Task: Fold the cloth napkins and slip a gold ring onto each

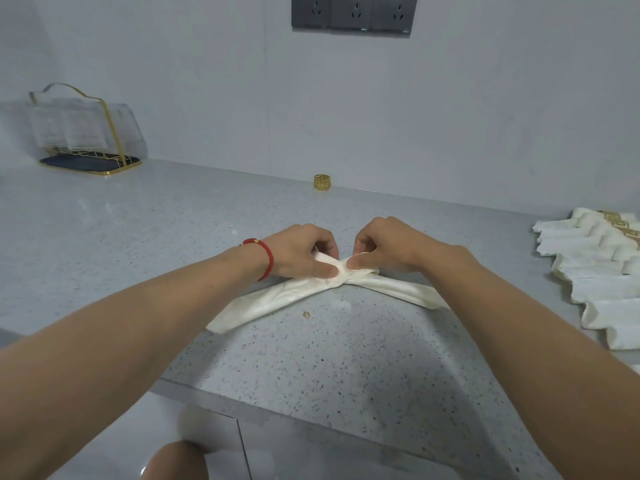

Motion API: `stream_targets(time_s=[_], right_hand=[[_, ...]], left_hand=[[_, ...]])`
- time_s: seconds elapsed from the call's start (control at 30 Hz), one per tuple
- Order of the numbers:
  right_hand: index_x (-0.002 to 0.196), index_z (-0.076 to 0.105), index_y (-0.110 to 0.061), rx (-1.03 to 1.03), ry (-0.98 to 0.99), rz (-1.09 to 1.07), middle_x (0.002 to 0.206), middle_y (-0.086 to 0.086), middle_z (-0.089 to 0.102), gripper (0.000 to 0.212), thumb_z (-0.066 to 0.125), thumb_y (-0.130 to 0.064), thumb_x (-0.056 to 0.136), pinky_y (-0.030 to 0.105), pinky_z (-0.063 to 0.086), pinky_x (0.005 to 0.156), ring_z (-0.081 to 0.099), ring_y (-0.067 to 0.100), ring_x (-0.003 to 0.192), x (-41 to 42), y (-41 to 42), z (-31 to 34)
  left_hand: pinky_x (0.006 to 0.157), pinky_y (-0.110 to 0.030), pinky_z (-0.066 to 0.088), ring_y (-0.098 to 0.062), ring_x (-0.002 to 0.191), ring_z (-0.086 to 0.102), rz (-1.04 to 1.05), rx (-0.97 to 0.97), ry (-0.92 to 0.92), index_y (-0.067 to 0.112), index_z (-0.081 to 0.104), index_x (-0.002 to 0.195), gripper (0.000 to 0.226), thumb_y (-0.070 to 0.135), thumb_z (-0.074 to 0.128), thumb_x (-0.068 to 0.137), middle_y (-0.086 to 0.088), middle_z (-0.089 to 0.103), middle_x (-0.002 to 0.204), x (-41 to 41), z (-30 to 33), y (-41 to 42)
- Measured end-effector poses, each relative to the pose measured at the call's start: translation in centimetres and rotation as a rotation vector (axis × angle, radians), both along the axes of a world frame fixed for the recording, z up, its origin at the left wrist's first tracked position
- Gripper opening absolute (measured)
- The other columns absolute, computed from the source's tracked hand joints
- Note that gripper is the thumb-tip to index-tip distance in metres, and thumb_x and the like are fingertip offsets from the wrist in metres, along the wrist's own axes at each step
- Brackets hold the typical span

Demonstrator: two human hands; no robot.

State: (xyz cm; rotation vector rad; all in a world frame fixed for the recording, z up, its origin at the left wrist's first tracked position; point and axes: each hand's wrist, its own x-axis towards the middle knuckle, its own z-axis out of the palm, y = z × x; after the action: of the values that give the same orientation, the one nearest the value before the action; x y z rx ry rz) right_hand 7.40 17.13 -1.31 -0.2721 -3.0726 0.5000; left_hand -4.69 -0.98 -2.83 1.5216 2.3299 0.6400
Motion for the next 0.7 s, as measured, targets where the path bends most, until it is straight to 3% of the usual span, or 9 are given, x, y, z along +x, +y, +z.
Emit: stream_targets(time_s=[0.13,0.2,0.27,0.37,0.47,0.53,0.6,0.7], right_hand=[[0.097,0.066,-0.034,0.075,0.234,0.047,0.099,-0.014,0.07,0.016,0.071,-0.045,0.087,0.041,0.055,0.086,0.065,0.011,0.097,1.6,-1.3,-0.5],[0.111,0.065,-0.038,0.17,0.219,0.113,0.107,-0.015,0.066,0.025,0.069,-0.049,0.088,0.036,0.05,0.085,0.059,0.01,0.102,2.1,-2.0,-1.1],[0.119,0.061,-0.037,0.234,0.198,0.131,0.102,-0.013,0.062,0.028,0.067,-0.043,0.093,0.033,0.046,0.078,0.056,0.012,0.099,2.2,-2.2,-2.0],[0.117,0.069,-0.029,0.212,0.24,0.114,0.104,-0.007,0.071,0.021,0.065,-0.032,0.097,0.035,0.049,0.084,0.062,0.019,0.101,1.3,-1.4,-3.1],[0.113,0.077,-0.024,0.064,0.268,0.101,0.106,-0.009,0.076,0.019,0.071,-0.028,0.095,0.026,0.048,0.084,0.065,0.008,0.094,0.4,-0.2,-3.1],[0.106,0.079,-0.027,-0.064,0.288,0.082,0.091,-0.015,0.072,0.014,0.074,-0.029,0.093,0.017,0.044,0.073,0.061,-0.002,0.079,-0.2,0.6,-3.1],[0.103,0.079,-0.031,-0.114,0.331,0.062,0.095,-0.015,0.067,0.013,0.075,-0.032,0.091,0.012,0.04,0.072,0.059,-0.004,0.083,-1.1,1.3,-3.6],[0.101,0.079,-0.034,-0.101,0.389,0.034,0.105,-0.01,0.062,0.012,0.075,-0.034,0.09,0.012,0.039,0.077,0.056,0.001,0.093,-2.6,2.1,-4.4]], left_hand=[[0.071,-0.02,0.047,-0.008,0.088,0.063,0.067,0.017,0.075,0.024,0.071,0.099,0.02,0.033,0.075,0.081,0.009,0.07,0.093,0.1,0.2,1.0],[0.07,-0.02,0.046,-0.008,0.088,0.063,0.066,-0.027,0.061,0.024,0.07,0.097,0.018,0.033,0.074,0.082,0.008,0.07,0.093,-0.1,0.6,1.2],[0.067,-0.02,0.045,-0.01,0.087,0.064,0.059,-0.078,0.038,0.025,0.069,0.094,0.013,0.031,0.072,0.083,0.007,0.07,0.093,-0.3,1.0,1.7],[0.072,-0.024,0.048,-0.013,0.091,0.063,0.07,-0.081,0.117,0.025,0.065,0.094,0.011,0.028,0.071,0.085,0.006,0.068,0.096,-0.2,0.6,2.2],[0.082,-0.034,0.05,-0.016,0.096,0.061,0.08,0.034,0.216,0.034,0.061,0.099,0.021,0.035,0.075,0.083,0.009,0.067,0.099,-0.5,-0.5,1.9],[0.076,-0.034,0.05,-0.013,0.09,0.061,0.085,0.076,0.235,0.038,0.061,0.096,0.025,0.046,0.077,0.077,0.014,0.066,0.091,-0.8,-0.7,1.6],[0.071,-0.034,0.049,-0.013,0.085,0.059,0.107,0.079,0.299,0.035,0.063,0.089,0.025,0.049,0.077,0.075,0.013,0.066,0.087,-1.0,-0.6,2.0],[0.062,-0.031,0.042,-0.019,0.08,0.058,0.161,0.078,0.394,0.029,0.061,0.081,0.016,0.037,0.075,0.079,0.006,0.062,0.082,-1.0,-0.7,3.6]])
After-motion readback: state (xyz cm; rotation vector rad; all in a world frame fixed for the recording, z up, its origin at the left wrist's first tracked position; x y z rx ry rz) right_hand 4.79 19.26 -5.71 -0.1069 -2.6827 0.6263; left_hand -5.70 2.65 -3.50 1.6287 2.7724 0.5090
